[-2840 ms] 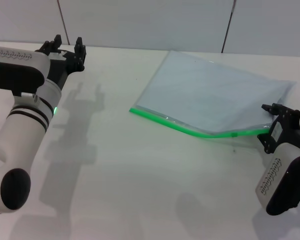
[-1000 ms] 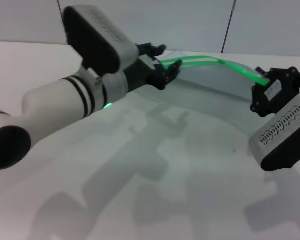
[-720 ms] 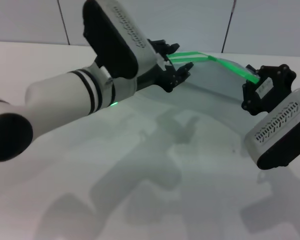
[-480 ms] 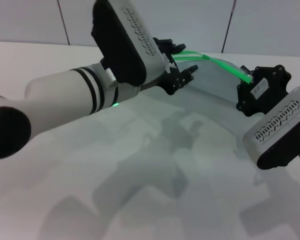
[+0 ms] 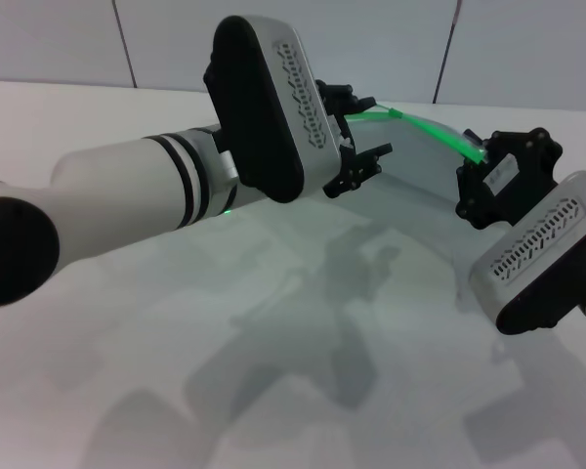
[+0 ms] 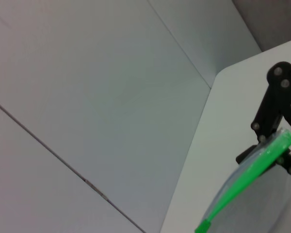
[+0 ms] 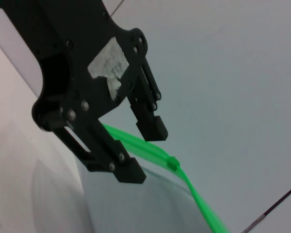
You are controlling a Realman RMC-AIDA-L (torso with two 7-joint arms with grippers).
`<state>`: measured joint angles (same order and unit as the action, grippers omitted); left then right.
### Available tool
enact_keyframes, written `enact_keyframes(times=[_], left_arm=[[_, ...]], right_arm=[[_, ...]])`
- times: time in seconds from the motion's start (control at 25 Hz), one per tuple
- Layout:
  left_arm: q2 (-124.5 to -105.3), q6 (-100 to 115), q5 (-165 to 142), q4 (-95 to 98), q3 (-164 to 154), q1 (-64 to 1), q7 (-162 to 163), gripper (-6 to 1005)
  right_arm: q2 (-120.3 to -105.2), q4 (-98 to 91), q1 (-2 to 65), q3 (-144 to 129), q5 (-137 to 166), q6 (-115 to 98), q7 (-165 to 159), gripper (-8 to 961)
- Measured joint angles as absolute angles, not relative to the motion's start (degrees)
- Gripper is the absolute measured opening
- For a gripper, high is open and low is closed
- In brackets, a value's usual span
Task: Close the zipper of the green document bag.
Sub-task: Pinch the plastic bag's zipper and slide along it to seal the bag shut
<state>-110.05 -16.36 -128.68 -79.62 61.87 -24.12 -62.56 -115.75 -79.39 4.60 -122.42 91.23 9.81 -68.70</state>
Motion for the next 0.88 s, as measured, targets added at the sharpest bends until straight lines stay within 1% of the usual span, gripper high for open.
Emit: enact_keyframes(times=[0.28,0.48,0.72,0.88], left_arm=[[-111.04,-16.48,-129.25,-80.55,63.09,-22.41,-68.67,479],[-113.07,-16.38,-133.64,-81.31,65.23,-20.55,-69.76,477],[-114.94,-15.94,-134.40,-79.12,65.91,-21.27,-72.95,475],[-115.53,-15.91,-134.32,-77.63,65.52,-22.33,-73.22,473]], right_arm=[[-115.75,-78.85,4.79,-122.50,91.22,9.97,-68.67,48],[-115.75,-78.61,4.93,-122.51,91.22,10.00,-68.65,48],[-115.75,-78.34,5.63,-122.77,91.23,9.98,-68.67,48],[-115.75,-78.31,5.73,-123.17,91.23,10.00,-68.68,49]])
